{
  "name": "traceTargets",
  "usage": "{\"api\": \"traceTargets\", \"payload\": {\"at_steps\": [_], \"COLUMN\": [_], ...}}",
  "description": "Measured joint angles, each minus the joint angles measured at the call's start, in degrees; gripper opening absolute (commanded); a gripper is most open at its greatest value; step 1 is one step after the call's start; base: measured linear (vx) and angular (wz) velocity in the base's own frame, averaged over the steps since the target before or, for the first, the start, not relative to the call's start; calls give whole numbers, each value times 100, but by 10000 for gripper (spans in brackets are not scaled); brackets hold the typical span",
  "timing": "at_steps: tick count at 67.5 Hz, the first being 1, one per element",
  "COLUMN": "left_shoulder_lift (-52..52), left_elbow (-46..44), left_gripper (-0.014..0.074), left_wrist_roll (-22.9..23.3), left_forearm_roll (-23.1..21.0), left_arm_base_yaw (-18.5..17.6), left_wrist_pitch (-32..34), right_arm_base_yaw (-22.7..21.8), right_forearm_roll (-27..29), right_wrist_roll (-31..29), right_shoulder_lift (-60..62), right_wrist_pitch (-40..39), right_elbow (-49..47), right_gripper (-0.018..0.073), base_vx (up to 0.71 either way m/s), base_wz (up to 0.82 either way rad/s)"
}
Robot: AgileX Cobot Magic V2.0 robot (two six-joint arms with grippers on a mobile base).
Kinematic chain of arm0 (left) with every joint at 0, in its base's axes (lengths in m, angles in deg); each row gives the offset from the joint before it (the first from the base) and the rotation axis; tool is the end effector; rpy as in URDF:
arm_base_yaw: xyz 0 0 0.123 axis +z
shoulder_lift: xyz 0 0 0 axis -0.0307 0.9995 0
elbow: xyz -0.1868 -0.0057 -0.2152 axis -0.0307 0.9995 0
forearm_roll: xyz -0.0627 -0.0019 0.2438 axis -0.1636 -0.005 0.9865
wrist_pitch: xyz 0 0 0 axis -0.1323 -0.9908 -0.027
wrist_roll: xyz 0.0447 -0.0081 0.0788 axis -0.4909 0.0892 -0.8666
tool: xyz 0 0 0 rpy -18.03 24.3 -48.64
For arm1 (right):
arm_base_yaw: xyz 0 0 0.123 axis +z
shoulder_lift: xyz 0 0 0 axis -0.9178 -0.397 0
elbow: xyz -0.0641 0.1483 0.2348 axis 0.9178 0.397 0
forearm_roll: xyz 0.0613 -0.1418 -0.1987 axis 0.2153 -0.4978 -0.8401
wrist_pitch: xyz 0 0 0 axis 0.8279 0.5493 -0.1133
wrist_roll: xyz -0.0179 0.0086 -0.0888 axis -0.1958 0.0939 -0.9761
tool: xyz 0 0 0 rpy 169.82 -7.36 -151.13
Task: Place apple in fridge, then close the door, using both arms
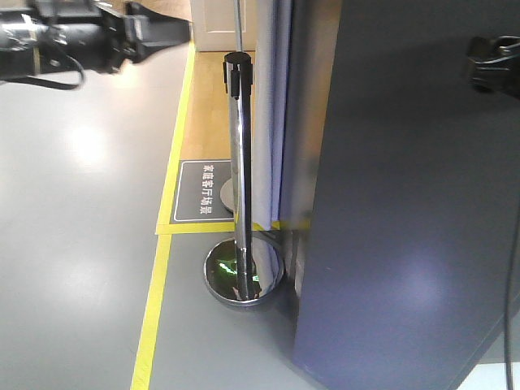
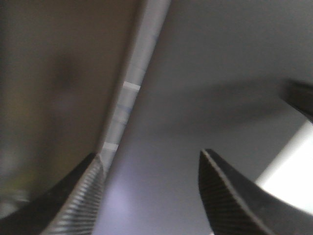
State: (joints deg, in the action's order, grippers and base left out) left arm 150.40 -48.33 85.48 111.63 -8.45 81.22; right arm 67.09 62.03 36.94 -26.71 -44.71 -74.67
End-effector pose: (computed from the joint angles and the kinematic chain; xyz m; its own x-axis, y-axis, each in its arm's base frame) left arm 0.3652 -0.1027 0.3969 -0.4290 -0.1705 -0.8870 0.6228 0.6554 -0.4272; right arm 0.3023 0.0005 0.3741 -0.1404 0.0274 -0.9897 0.0181 0.9995 0.0251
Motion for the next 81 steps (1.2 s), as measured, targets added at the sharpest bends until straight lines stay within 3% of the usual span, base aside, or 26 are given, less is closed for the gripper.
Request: {"api": "traceTargets", "payload": {"at_steps": [22,49,61,81], "left_shoulder_lift": [0,0,0,0], "left_elbow": [0,0,0,0], "left_gripper": [388,388,388,388], "left_wrist_roll": [0,0,0,0], "left_forearm_roll": [0,0,0,0], "left_arm_base_yaw": [363,410,410,410], "left_wrist_pitch": [-291,-489,-506,-510], "right_arm_base_yaw": [-19,-44,-211,-357], "right_forearm_roll": [47,265,34,-100], "right_wrist_roll": [-16,51,-84,-124], "right_shoulder_lift": [-1241,-2442,-2832,-2844], "right_wrist_pitch": [-486,-376,330,912], "right_elbow": [-886,-2304,-2960,-3222], "right_gripper": [549,549,549,511], "base_vx": [0,0,0,0], "base_wz": [0,-1,-1,-1]}}
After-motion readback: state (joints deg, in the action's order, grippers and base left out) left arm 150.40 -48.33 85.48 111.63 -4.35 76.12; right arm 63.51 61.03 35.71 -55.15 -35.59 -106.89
